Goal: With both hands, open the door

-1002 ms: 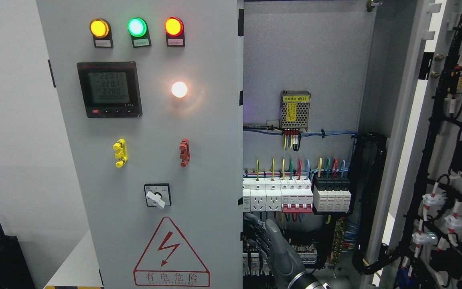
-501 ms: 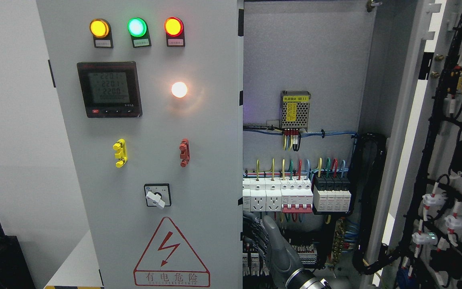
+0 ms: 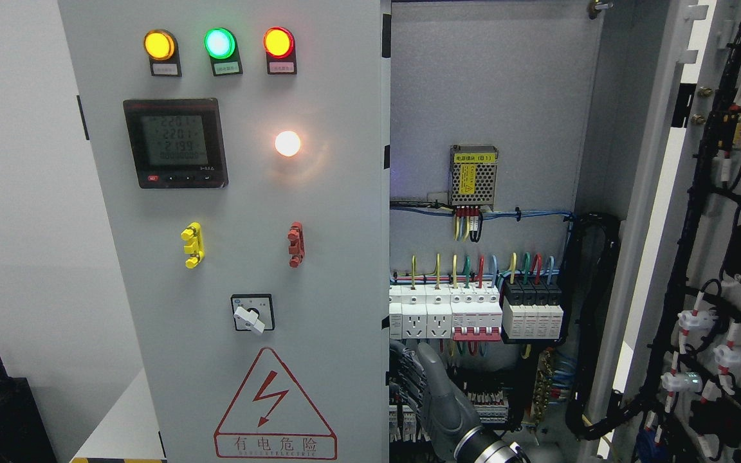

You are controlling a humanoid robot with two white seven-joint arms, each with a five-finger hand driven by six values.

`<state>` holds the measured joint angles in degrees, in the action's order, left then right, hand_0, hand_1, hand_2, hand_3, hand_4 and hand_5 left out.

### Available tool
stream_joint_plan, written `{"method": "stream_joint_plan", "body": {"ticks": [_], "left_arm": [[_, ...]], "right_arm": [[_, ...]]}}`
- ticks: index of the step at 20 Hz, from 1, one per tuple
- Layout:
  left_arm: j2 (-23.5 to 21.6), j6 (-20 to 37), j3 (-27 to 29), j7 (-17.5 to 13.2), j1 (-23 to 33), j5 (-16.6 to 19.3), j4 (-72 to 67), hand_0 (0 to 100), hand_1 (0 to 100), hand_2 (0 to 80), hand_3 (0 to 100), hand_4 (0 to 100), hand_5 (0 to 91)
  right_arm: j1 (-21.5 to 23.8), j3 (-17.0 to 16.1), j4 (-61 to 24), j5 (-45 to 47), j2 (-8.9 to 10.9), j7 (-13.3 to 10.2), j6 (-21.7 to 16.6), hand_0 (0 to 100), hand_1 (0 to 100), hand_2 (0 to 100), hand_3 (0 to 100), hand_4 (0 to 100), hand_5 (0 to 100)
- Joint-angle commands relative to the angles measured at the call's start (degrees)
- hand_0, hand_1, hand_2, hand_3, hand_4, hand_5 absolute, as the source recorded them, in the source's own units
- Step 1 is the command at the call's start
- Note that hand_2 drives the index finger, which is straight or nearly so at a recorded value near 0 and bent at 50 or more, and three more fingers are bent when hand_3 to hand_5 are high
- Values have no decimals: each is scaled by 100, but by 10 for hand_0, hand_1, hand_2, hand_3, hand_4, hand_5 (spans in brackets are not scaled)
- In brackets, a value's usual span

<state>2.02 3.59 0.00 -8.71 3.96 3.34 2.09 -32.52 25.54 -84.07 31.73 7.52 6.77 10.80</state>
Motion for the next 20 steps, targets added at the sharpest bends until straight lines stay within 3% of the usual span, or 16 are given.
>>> {"method": "stream_joint_plan", "body": {"ticks": [1,12,14,20], "left_arm": [[0,1,141,1,0,0,2,0,0,0,0,33,0],[0,1,141,1,0,0,2,0,0,0,0,33,0],[0,1,141,1,0,0,2,0,0,0,0,33,0],[0,1,141,1,0,0,1,0,0,0,0,33,0]], "right_arm": [[-27,30,31,79,4,17,19,0,0,0,0,0,0],[-62,74,93,87,4,43,27,0,0,0,0,0,0],[-62,118,101,87,4,236,27,0,0,0,0,0,0],[-167,127,154,114,13,281,36,0,0,0,0,0,0]]}}
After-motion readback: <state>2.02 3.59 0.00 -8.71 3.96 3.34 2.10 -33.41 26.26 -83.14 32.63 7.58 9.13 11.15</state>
